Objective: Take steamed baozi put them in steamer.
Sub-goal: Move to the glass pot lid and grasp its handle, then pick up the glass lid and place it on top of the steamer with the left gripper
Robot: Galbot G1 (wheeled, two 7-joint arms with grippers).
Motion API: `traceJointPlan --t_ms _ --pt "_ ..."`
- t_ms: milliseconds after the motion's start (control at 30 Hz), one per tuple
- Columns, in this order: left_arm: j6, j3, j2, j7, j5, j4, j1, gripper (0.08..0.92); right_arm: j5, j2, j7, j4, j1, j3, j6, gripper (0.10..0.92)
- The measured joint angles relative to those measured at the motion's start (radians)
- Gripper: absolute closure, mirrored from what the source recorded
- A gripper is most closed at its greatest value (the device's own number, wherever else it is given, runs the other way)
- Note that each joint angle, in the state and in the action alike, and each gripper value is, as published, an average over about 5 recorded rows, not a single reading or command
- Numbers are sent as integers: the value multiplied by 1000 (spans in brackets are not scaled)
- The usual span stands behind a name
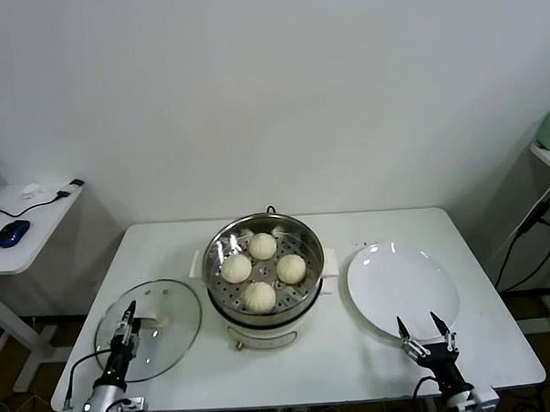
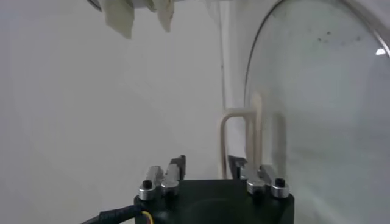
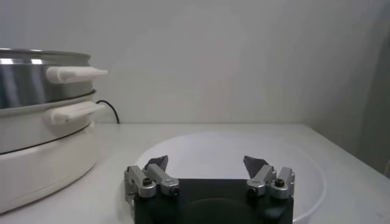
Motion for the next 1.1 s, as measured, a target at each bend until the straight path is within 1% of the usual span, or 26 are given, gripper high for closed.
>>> traceJointPlan --t_ms 267,400,467,567,700,833,1100 --pt "2 6 -7 -1 -3 24 -20 752 -4 2 0 0 0 -3 1 203" --pt "4 5 -14 1 -8 26 -26 848 -4 2 0 1 -2 -5 4 203" --pt "6 3 -15 5 -14 21 -25 868 -5 2 0 3 -5 -5 6 203" --pt "16 -5 -16 17 -32 0 -18 869 -7 1 0 9 -9 -3 8 203" --pt "51 -19 -20 52 -80 -63 1 869 -14 1 3 18 -16 3 5 203" --pt "121 -41 -23 112 -130 -160 28 869 -26 0 15 29 -18 11 -6 203" --pt "300 -58 -7 269 -164 -404 70 869 -61 -3 52 56 -14 21 -45 203"
